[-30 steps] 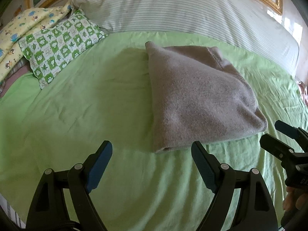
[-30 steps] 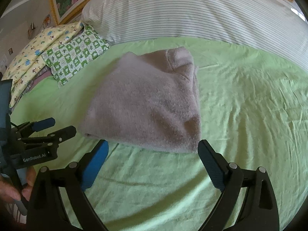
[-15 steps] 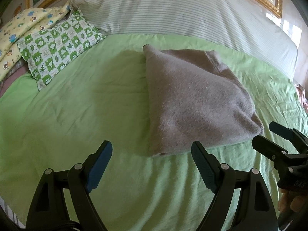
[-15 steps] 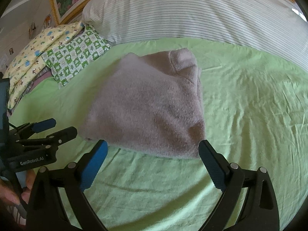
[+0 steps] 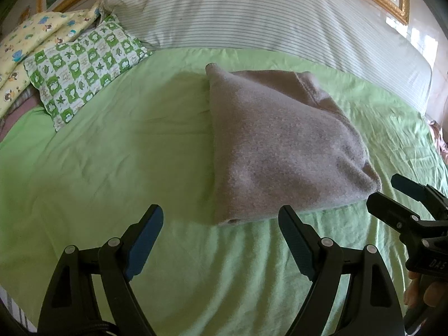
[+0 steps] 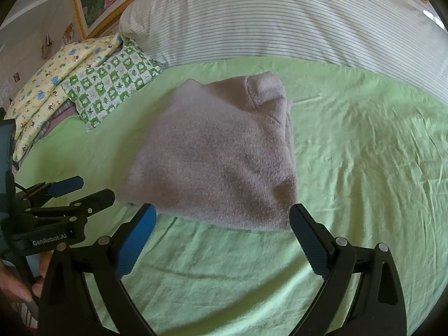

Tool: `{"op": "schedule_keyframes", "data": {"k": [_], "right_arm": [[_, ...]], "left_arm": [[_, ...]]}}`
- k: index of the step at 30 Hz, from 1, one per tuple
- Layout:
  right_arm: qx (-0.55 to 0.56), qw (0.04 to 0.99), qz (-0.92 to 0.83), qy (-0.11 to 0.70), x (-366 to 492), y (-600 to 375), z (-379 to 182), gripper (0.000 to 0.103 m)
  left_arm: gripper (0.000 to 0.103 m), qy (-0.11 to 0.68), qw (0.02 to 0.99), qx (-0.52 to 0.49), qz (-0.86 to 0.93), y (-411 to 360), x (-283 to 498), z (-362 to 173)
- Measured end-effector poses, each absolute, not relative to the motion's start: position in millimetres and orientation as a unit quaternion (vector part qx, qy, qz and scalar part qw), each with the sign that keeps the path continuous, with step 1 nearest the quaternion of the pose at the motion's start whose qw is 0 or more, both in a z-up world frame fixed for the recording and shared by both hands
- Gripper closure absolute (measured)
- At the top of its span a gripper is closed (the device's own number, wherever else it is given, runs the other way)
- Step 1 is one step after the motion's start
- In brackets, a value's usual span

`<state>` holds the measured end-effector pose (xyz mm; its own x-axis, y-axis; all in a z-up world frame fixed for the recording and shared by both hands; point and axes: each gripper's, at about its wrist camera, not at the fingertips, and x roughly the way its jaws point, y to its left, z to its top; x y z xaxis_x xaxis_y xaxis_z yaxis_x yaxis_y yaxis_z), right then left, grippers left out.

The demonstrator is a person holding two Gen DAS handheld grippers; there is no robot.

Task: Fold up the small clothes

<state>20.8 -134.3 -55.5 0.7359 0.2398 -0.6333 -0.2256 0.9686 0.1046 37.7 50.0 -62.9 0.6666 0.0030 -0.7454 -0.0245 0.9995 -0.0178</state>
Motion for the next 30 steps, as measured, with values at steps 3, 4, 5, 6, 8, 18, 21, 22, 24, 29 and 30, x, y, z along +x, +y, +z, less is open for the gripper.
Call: {"op": "schedule_keyframes", "data": {"k": [3, 4, 5, 6, 8, 18, 21, 22, 24, 29, 30], "right_arm": [[0.011, 0.933, 0.123, 0.339, 18.9, -134.2, -54.7, 0.007], [0.012, 0.933, 0.123, 0.338, 18.4, -134.3, -54.4, 0.007], [0.013, 0.933, 0.122, 0.338, 17.5, -134.3, -54.0, 0.007], [0.013, 0.934, 0.120, 0.337, 16.9, -134.0, -53.6, 0.007], [0.013, 0.934, 0.120, 0.337, 16.8, -134.3, -53.6, 0.007], [0.018, 0.935, 0.118, 0.335, 18.4, -137.7, -50.9, 0.007], [0.021, 0.935, 0.118, 0.334, 18.4, -137.6, -48.9, 0.007], [0.021, 0.935, 0.118, 0.334, 18.5, -137.3, -48.3, 0.007], [0.020, 0.935, 0.119, 0.332, 18.5, -136.8, -47.1, 0.007], [0.021, 0.936, 0.119, 0.331, 17.8, -136.2, -45.4, 0.007], [0.022, 0.936, 0.119, 0.331, 17.5, -136.0, -45.2, 0.007]], "left_arm": [[0.018, 0.409, 0.912, -0.013, 0.006, 49.1, 37.8, -62.5], [0.018, 0.408, 0.913, -0.012, 0.006, 48.9, 37.3, -62.0], [0.018, 0.408, 0.913, -0.012, 0.005, 48.6, 37.3, -61.7], [0.018, 0.408, 0.913, -0.011, 0.005, 48.7, 37.3, -61.4], [0.018, 0.408, 0.913, -0.012, 0.004, 48.8, 37.2, -61.2], [0.018, 0.406, 0.914, -0.010, 0.002, 48.1, 36.3, -57.5], [0.018, 0.404, 0.915, -0.009, 0.001, 47.4, 36.1, -55.2], [0.018, 0.403, 0.915, -0.009, 0.002, 47.5, 36.3, -54.5], [0.018, 0.403, 0.915, -0.009, 0.002, 47.6, 36.7, -53.3], [0.018, 0.403, 0.915, -0.010, 0.002, 49.1, 38.1, -52.5], [0.018, 0.402, 0.915, -0.010, 0.002, 49.0, 37.9, -52.2]]}}
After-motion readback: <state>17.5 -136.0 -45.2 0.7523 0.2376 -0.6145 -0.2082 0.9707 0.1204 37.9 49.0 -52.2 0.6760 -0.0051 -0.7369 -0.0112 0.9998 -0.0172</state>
